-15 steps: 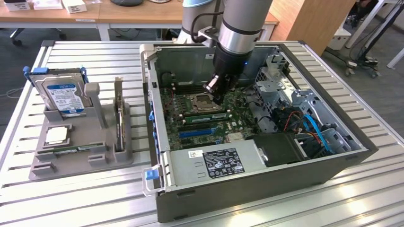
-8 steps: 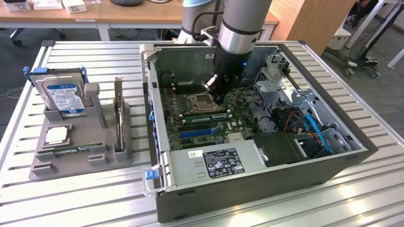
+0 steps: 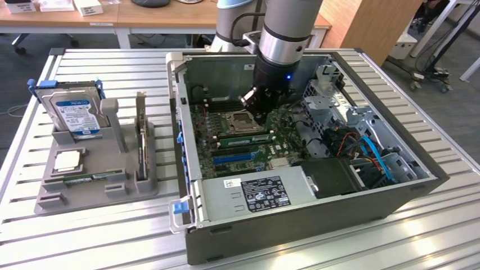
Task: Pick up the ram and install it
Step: 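Press down the ram until it locks into place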
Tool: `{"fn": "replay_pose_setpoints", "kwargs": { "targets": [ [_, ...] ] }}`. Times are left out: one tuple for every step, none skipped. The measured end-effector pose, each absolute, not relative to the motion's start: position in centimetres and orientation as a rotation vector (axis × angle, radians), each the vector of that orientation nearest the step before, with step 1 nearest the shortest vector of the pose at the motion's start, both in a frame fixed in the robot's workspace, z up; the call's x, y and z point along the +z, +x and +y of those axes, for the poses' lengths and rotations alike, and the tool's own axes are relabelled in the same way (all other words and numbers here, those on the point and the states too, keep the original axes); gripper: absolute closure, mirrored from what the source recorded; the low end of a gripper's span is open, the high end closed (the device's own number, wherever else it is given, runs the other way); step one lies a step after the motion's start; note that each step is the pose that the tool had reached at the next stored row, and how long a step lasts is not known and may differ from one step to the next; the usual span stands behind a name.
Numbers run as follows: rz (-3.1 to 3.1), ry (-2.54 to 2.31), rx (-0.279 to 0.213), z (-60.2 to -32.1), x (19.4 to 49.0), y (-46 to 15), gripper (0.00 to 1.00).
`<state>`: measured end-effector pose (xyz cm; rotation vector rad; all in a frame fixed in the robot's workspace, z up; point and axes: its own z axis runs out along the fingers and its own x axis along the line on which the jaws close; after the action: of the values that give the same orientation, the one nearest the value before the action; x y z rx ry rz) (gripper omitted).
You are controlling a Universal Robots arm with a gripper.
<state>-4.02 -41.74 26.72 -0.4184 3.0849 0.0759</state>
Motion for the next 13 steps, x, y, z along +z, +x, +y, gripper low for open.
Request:
{"fn": "replay_pose_setpoints", "kwargs": {
  "targets": [
    [3.088,-0.391,0.075,-41.74,26.72,-4.02,0.9],
    [3.091,-0.362,0.075,-41.74,26.71,-4.02,0.9],
    [3.094,-0.335,0.075,-41.74,26.7,-4.02,0.9],
    [3.096,-0.308,0.074,-41.74,26.69,-4.02,0.9],
    [3.098,-0.281,0.074,-41.74,26.69,-4.02,0.9],
    [3.1,-0.253,0.073,-41.74,26.68,-4.02,0.9],
    [3.102,-0.225,0.073,-41.74,26.67,-4.02,0.9],
    [3.103,-0.198,0.073,-41.74,26.66,-4.02,0.9],
    [3.105,-0.169,0.072,-41.74,26.65,-4.02,0.9],
    [3.106,-0.142,0.072,-41.74,26.64,-4.02,0.9],
    [3.106,-0.115,0.071,-41.74,26.63,-4.02,0.9],
    [3.107,-0.088,0.071,-41.74,26.62,-4.02,0.9],
    [3.107,-0.061,0.07,-41.74,26.6,-4.02,0.9]
  ]
}}
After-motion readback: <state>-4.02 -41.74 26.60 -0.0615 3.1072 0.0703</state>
